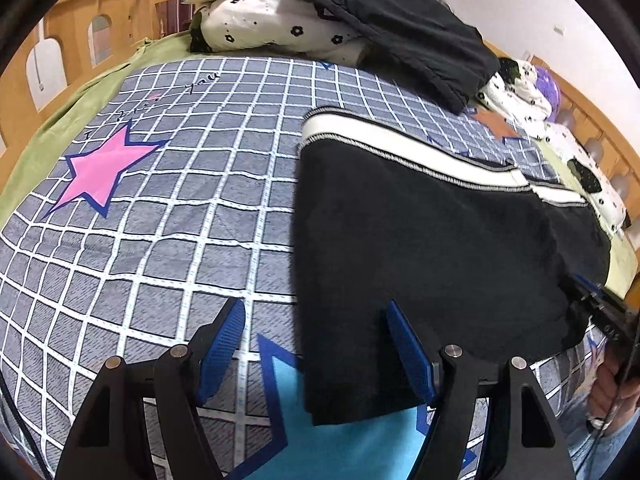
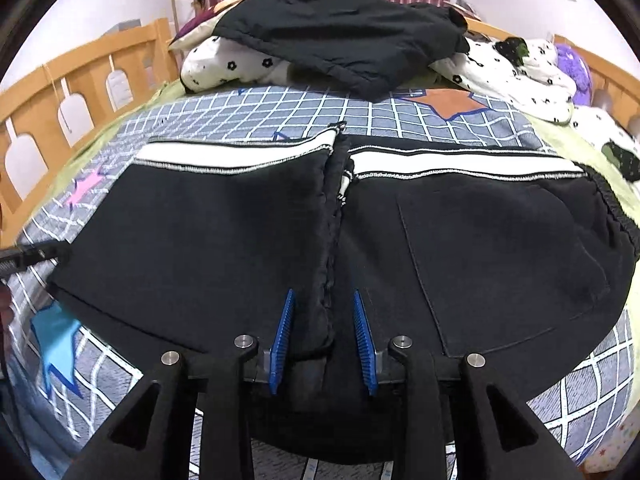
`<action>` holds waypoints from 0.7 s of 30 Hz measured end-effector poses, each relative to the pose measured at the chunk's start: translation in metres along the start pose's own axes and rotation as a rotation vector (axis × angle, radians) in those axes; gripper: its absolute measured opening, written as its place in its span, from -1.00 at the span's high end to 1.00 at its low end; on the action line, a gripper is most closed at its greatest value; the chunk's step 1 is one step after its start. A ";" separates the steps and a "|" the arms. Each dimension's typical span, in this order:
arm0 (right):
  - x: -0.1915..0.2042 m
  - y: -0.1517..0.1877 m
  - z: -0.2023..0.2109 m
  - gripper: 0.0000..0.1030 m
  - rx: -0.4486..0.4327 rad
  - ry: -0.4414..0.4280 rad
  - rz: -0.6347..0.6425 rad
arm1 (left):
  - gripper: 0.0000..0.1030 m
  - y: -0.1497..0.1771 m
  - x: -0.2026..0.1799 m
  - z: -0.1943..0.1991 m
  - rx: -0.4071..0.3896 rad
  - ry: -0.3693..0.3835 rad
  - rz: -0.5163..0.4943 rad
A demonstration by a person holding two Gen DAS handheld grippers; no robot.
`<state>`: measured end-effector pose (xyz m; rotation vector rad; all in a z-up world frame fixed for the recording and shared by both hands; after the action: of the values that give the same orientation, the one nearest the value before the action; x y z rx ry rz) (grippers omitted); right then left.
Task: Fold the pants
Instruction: 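Grasp the folded pants with the right tool while the left tool grips the striped edge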
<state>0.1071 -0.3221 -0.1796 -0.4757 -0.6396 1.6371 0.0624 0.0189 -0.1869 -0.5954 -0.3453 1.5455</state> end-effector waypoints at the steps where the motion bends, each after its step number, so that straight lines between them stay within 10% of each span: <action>1: -0.001 0.000 0.002 0.40 -0.004 -0.005 -0.010 | -0.38 0.002 -0.003 -0.005 0.011 -0.004 -0.010; 6: -0.016 -0.007 0.023 0.28 -0.068 -0.012 -0.057 | -0.78 0.015 -0.013 -0.034 0.077 0.024 -0.045; 14: -0.126 -0.016 0.098 -0.22 -0.220 0.132 -0.292 | -0.67 -0.008 -0.002 -0.017 0.018 0.072 -0.002; 21: -0.227 0.004 0.066 -0.23 -0.106 0.165 -0.462 | -0.52 -0.044 -0.009 -0.037 0.019 0.166 0.022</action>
<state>0.0991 -0.5560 -0.1424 -0.4912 -0.6576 1.1203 0.1199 0.0078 -0.1908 -0.7096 -0.1979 1.5075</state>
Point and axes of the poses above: each gripper's, at about its wrist camera, not at the fingertips, and z roughly against the way its jaws point, x to its left, y to its underside, the point moved 5 cm from there along -z, roughly the way its jaws point, and after that the axes turned 1 degree about y, right-handed, at the moved point
